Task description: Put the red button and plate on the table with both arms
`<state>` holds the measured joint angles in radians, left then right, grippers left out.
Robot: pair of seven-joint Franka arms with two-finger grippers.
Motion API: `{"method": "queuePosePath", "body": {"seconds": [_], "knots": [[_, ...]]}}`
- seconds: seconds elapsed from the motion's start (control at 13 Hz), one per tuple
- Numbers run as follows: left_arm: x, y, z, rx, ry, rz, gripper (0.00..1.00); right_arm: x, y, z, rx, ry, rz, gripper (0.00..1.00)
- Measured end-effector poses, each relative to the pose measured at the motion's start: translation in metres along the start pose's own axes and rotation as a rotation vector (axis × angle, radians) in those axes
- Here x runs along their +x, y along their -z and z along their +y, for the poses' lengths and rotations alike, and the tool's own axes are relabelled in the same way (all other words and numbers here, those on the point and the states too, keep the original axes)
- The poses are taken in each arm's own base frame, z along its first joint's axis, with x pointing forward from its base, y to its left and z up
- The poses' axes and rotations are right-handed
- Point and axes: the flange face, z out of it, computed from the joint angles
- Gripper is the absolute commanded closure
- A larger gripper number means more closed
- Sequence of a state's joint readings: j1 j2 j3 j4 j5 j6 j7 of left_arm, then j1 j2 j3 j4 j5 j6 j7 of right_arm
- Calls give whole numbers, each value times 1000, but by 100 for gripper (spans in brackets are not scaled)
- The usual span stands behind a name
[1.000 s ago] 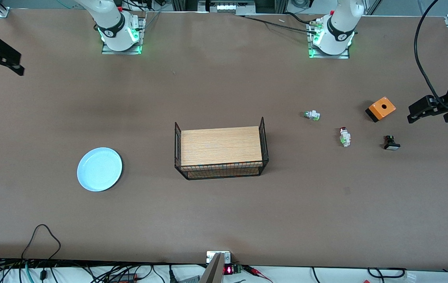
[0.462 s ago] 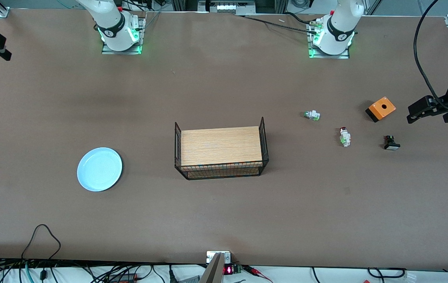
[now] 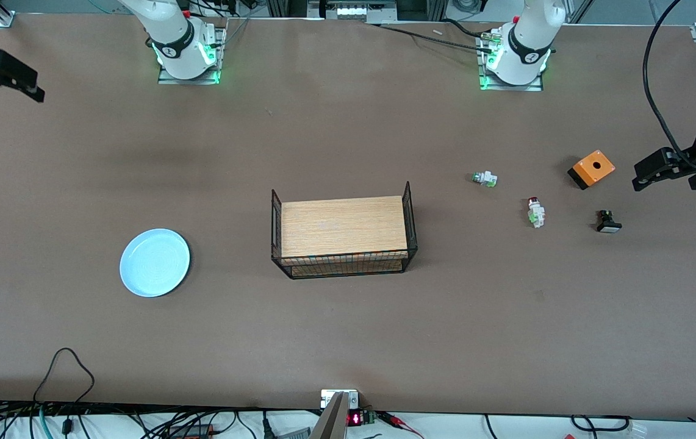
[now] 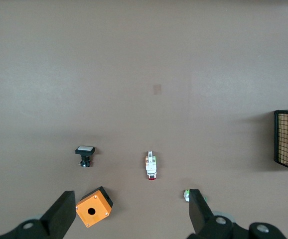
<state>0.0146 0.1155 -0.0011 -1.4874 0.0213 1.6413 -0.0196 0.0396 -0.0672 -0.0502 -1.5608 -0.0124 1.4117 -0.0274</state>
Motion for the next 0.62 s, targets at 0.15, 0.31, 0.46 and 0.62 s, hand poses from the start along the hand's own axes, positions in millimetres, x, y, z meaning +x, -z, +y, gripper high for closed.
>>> {"method": "queuePosePath", "body": {"seconds": [0.15, 0.31, 0.46, 0.62], "knots": [[0, 0, 0, 0, 0, 0, 0, 20, -23, -3, 6, 3, -23, 0], [0, 0, 0, 0, 0, 0, 0, 39, -46, -2, 21, -1, -48, 0], [0, 0, 0, 0, 0, 0, 0, 48, -57, 1, 31, -8, -58, 0], [0, 0, 0, 0, 0, 1, 0, 48, -54, 1, 30, -7, -51, 0]]}}
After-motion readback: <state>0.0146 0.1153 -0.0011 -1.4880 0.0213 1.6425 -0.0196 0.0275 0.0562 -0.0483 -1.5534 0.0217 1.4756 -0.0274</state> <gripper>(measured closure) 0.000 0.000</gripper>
